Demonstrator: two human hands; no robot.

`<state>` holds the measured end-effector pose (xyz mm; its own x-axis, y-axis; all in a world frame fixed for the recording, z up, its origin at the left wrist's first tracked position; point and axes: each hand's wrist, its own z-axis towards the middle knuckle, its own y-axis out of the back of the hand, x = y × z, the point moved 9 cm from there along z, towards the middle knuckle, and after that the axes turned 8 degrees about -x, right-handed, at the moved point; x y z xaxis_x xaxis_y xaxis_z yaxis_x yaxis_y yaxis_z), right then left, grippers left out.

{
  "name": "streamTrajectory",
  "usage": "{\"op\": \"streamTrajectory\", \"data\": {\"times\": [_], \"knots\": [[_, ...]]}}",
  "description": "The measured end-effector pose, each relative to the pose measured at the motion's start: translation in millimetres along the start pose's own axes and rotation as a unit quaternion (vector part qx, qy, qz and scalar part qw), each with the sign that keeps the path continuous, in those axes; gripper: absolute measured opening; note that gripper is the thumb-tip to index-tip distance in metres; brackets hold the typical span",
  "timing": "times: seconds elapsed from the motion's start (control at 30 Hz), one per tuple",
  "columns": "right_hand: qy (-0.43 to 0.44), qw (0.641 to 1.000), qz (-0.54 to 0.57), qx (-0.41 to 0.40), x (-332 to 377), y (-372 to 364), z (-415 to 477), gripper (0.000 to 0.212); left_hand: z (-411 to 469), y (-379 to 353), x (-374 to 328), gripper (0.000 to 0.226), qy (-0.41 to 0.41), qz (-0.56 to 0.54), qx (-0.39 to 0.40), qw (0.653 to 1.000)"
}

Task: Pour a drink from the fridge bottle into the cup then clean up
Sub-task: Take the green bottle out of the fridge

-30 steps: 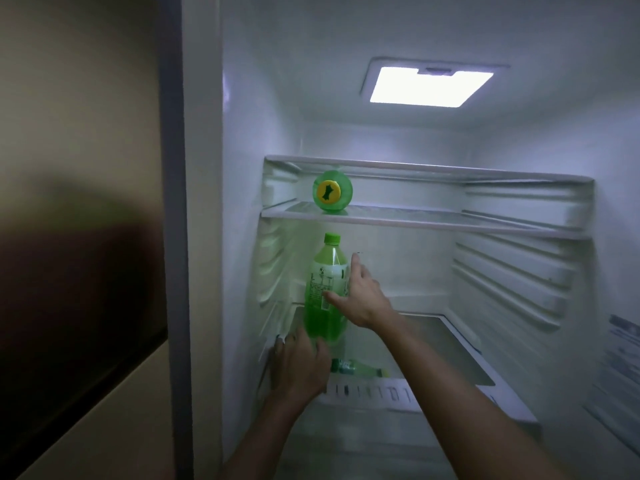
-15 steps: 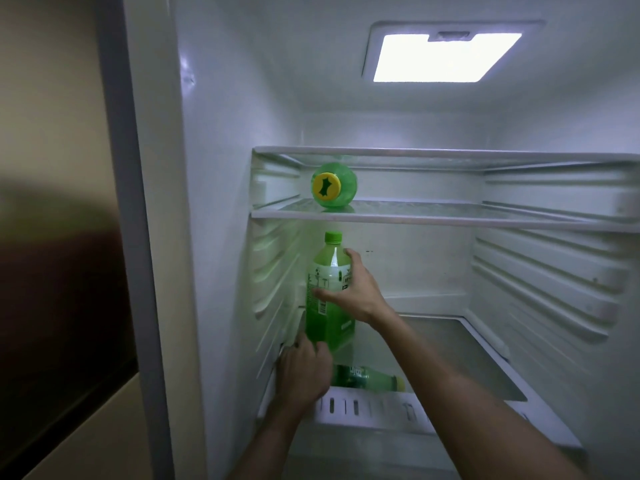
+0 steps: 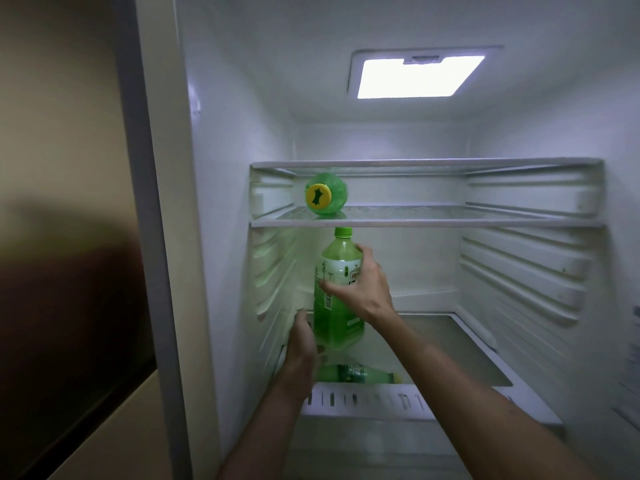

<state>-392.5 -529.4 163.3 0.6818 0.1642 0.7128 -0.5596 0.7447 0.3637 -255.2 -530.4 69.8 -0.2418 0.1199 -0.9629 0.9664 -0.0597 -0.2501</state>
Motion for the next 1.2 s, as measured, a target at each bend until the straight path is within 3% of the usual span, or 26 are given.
{"op": "streamTrajectory", "data": {"times": [0.23,0.5,0.73,0.9,1.2], "knots": [[0.012,1.000,-0.020,-0.017,18.6,17.5,-20.7,0.106,-8.3,2.8,9.9,0.058,0.128,-0.101,0.015,0.986],[0.001,0.998,-0.032,-0.053,24.8,44.9,-50.5,0.093,-37.7,1.8,25.5,0.064,0.209,-0.153,0.052,0.964],[-0.029,0.995,-0.048,-0.081,35.1,78.0,-77.2,0.082,-64.9,4.9,25.1,0.062,0.190,-0.123,0.074,0.971],[-0.021,0.993,-0.050,-0.105,52.9,103.2,-103.6,0.092,-93.9,11.9,28.7,0.065,0.199,-0.141,0.086,0.966],[-0.028,0.995,-0.026,-0.087,87.5,133.5,-158.0,0.089,-161.1,32.7,24.3,0.063,0.201,-0.165,0.083,0.962]]}}
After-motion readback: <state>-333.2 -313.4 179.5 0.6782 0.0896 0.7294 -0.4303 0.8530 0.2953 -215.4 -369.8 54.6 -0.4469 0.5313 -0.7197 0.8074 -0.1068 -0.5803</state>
